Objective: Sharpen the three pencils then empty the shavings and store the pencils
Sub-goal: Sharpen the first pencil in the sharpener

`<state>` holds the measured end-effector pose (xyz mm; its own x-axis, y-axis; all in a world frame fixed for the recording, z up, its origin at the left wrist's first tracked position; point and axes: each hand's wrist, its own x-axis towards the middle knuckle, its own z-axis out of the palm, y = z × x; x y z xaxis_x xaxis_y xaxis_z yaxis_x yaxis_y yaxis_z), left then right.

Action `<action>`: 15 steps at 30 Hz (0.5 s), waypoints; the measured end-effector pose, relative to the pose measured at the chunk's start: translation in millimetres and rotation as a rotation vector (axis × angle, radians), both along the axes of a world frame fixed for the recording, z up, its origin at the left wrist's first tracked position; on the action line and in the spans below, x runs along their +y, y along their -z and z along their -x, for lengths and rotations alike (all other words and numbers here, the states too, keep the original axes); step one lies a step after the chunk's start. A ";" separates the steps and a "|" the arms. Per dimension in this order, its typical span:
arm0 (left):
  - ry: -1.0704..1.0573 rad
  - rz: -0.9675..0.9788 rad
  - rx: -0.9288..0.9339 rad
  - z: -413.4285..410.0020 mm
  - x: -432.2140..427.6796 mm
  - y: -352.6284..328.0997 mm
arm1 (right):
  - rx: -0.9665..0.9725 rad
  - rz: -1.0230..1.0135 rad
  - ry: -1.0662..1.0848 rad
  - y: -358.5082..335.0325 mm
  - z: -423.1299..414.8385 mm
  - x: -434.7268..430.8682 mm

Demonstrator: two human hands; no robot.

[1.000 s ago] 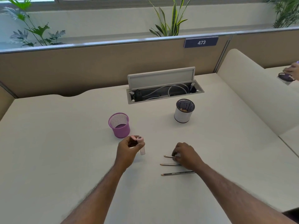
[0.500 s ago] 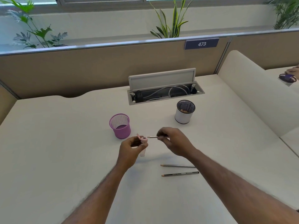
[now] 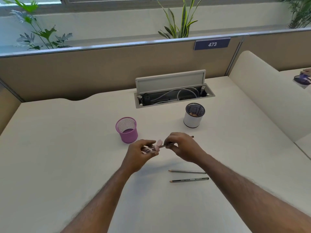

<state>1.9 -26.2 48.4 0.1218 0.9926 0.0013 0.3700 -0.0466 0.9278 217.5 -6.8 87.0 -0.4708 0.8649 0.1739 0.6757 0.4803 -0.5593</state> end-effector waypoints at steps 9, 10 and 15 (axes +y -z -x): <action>-0.107 0.083 -0.296 1.4 4.1 -12.0 | 0.233 0.017 0.079 7.6 2.1 -4.8; -0.115 0.090 -0.317 1.0 4.5 -13.0 | 0.236 0.017 0.084 8.3 2.6 -4.7; -0.118 0.115 -0.393 -0.7 3.2 -14.1 | 0.235 0.060 0.085 12.1 3.0 -5.9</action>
<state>2.6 -23.0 62.5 0.0192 0.9961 -0.0866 -0.0161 0.0869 0.9961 214.5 -12.7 74.8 -0.3493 0.9116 0.2166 0.5604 0.3885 -0.7314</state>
